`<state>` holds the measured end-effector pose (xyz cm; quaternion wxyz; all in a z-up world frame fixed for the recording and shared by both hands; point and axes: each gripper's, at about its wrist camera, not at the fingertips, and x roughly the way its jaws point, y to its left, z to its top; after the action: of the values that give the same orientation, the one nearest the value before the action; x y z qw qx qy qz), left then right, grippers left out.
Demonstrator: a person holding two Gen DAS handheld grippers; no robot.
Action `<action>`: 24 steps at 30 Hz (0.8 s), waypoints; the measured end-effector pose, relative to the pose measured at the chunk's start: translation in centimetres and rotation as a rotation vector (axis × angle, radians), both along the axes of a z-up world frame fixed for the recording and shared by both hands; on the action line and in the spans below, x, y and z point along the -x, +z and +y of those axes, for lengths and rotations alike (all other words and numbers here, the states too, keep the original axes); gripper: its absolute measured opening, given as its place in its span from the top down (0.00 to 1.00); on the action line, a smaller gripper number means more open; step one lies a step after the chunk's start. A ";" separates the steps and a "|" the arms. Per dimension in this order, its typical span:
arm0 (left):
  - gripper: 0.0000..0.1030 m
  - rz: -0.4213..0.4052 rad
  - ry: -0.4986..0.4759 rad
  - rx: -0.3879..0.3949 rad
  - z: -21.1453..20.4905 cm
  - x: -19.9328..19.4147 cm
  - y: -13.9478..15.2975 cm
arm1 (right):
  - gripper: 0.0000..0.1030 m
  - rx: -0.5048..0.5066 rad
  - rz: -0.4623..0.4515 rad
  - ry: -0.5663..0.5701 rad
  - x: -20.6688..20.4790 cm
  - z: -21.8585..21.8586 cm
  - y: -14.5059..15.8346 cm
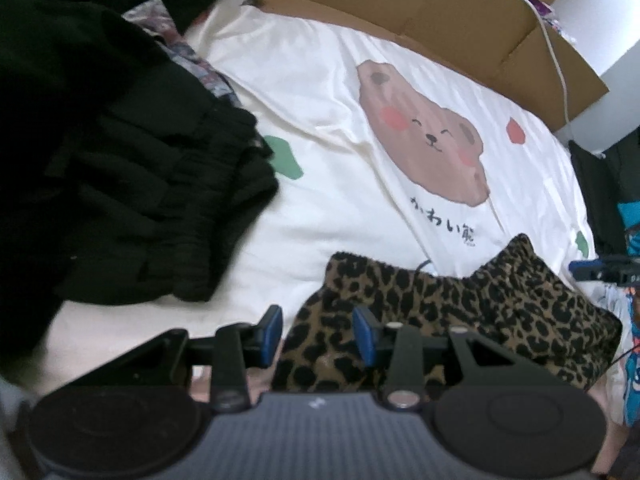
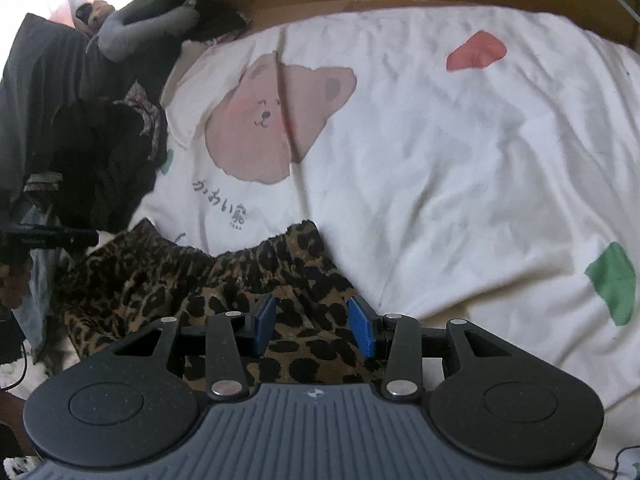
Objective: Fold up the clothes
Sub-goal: 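Lower both open tools onto the leopard-print skirt's waistband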
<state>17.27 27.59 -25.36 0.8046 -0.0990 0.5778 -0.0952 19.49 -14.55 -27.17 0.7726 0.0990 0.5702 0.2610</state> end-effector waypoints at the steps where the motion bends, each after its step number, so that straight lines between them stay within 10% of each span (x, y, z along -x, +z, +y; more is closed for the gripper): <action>1: 0.53 0.001 0.010 0.002 -0.1 -0.2 -0.4 | 0.54 0.013 -0.002 0.003 0.0 0.3 -0.2; 19: 0.51 0.067 -0.044 -0.077 -2.6 -0.2 -3.7 | 0.54 0.188 -0.068 0.193 -1.9 5.1 -2.7; 24: 0.51 0.079 -0.050 -0.077 -2.7 -0.5 -4.2 | 0.71 0.190 -0.090 0.229 -1.6 5.5 -2.5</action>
<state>17.75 24.89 -29.59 0.7818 -0.0570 0.6145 -0.0890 21.04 -9.10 -29.69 0.7685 -0.0519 0.5647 0.2963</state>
